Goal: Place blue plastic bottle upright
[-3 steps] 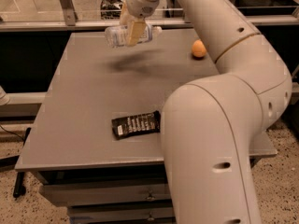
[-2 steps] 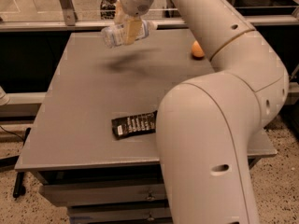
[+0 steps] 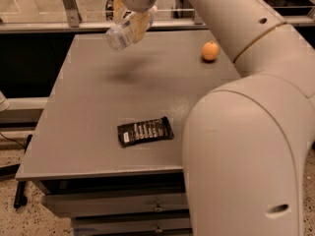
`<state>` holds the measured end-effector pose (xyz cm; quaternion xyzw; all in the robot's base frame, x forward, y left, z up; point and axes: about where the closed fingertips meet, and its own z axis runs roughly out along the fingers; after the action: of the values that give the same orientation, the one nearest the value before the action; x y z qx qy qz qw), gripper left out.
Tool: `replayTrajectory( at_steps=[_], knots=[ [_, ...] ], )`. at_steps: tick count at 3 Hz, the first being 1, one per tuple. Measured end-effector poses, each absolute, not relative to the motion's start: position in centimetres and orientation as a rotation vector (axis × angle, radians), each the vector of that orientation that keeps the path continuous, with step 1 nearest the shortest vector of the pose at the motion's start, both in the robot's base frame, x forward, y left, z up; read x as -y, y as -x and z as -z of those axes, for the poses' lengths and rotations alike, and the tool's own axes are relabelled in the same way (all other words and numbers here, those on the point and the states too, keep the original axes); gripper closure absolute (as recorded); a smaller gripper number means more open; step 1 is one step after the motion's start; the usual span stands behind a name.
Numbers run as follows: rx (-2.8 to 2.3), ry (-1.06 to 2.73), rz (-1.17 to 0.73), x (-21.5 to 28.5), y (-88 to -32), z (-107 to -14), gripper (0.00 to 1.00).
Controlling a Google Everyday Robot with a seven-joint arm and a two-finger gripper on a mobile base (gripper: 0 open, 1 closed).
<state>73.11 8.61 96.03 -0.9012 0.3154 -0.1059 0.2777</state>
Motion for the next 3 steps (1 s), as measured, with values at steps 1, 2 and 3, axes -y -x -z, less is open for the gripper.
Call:
replayTrajectory(
  at_steps=[1,2,3],
  knots=[
    [-0.650,2.462,0.277,-7.0,-71.6,-96.6,1.00],
    [-0.489,2.438,0.222,-3.8,-70.2,-97.8,1.00],
    [-0.432,2.424,0.224,-3.5,-69.9,-98.6,1.00]
  ],
)
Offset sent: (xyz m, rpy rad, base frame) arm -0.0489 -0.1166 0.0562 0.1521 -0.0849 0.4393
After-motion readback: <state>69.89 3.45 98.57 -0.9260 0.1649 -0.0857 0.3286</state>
